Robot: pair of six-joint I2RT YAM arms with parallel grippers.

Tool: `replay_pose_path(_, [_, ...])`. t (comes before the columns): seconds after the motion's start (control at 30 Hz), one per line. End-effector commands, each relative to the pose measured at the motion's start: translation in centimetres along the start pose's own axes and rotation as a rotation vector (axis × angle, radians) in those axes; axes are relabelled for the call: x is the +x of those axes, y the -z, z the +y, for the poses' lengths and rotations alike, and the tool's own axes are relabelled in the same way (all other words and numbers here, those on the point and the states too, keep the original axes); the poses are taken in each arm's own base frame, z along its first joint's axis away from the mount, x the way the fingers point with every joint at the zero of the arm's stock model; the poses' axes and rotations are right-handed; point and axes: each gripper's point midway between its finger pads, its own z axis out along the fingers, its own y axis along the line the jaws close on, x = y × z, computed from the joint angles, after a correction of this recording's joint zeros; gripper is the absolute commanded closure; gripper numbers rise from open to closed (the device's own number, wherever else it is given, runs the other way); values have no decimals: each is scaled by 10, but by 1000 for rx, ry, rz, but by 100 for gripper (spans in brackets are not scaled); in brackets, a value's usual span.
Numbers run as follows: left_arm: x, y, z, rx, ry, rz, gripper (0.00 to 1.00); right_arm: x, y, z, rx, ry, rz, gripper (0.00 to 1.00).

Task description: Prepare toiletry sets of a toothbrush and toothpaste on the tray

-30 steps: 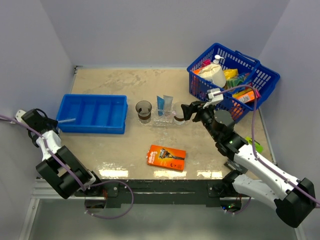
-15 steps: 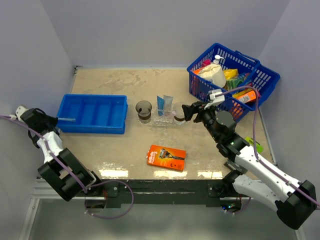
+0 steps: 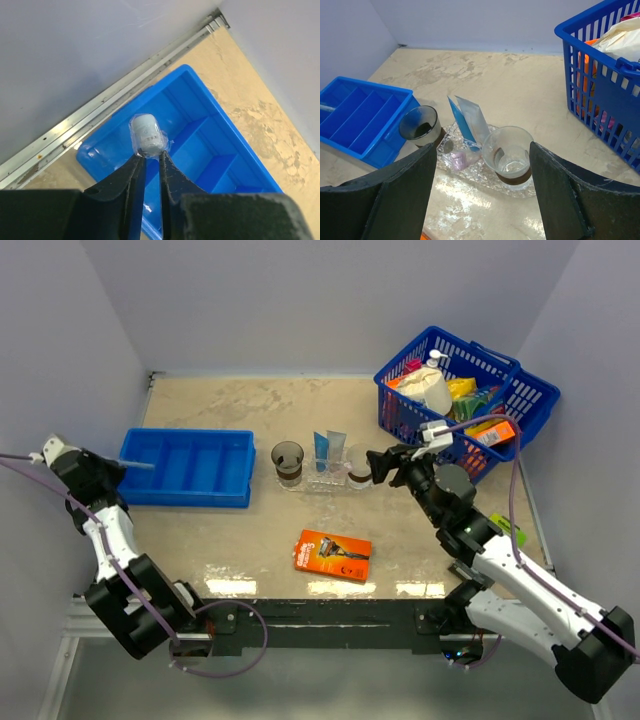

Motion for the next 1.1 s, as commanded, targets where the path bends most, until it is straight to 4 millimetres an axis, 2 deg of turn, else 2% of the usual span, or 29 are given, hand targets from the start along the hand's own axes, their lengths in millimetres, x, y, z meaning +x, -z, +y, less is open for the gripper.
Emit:
replay_pose_path(0.0, [-19,9,-31,108,-84,-74,94,-17,10,-6,27,-6,-47,23])
replay_pose_path(0.27, [-34,25,-62,156,-189,-128,96,-31,27,-9,38,5,-56,22])
replay_pose_path(0.4, [-38,32,-70,134,-234,-150,96,-38,31,-8,38,22,-52,22])
replay_pose_path(0.63, [-51,43,-85,137,-288,-204,97,-43,30,-7,36,46,-48,22])
replay_pose_path(0.67, [-47,46,-83,128,-295,-185,97,-41,29,-6,32,48,-40,22])
replay_pose_path(0.77, [-48,54,-94,150,-325,-200,97,-40,26,-4,22,55,-30,22])
replay_pose_path(0.87, [-40,66,-120,229,-371,-189,96,-45,24,-1,10,65,-34,22])
replay_pose_path(0.9, [-34,71,-134,276,-385,-175,96,-48,23,4,-13,66,-34,23])
replay_pose_path(0.93, [-36,77,-144,304,-393,-179,96,-51,23,7,-27,68,-37,23])
replay_pose_path(1.07, [-23,98,-178,471,-388,-123,96,-63,22,22,-90,70,-47,23])
